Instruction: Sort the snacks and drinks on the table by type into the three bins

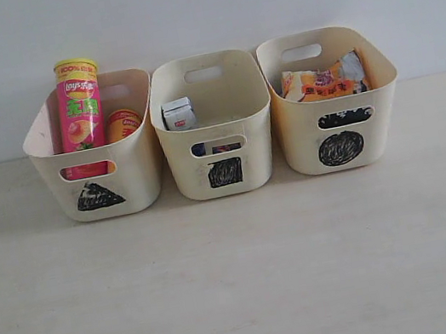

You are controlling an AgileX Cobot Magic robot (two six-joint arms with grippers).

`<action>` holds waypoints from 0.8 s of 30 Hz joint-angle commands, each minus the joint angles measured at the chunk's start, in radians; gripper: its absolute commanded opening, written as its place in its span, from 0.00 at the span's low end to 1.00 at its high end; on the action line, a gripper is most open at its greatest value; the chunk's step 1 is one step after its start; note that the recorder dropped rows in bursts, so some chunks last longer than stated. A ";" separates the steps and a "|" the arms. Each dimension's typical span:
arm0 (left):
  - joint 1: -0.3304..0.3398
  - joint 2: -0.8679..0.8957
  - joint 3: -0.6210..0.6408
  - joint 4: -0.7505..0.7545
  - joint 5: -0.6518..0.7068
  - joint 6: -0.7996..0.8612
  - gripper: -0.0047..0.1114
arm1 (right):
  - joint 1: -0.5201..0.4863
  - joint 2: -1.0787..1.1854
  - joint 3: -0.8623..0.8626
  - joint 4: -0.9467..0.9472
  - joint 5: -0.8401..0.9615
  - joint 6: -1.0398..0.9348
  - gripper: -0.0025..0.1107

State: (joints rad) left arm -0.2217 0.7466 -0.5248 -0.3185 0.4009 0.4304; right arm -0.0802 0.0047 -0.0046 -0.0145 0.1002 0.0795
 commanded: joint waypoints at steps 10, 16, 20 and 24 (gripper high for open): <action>0.003 -0.260 0.307 0.396 -0.214 -0.480 0.08 | -0.008 -0.005 0.005 0.002 -0.006 -0.006 0.02; 0.003 -0.481 0.391 0.413 -0.181 -0.480 0.08 | -0.008 -0.005 0.005 0.002 -0.006 -0.006 0.02; 0.043 -0.613 0.440 0.413 -0.147 -0.480 0.08 | -0.008 -0.005 0.005 0.002 -0.006 -0.006 0.02; 0.118 -0.692 0.478 0.397 -0.139 -0.480 0.08 | -0.008 -0.005 0.005 0.002 -0.006 -0.006 0.02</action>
State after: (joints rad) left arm -0.1329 0.0892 -0.0667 0.0880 0.2584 -0.0397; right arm -0.0802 0.0047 -0.0046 -0.0145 0.1002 0.0795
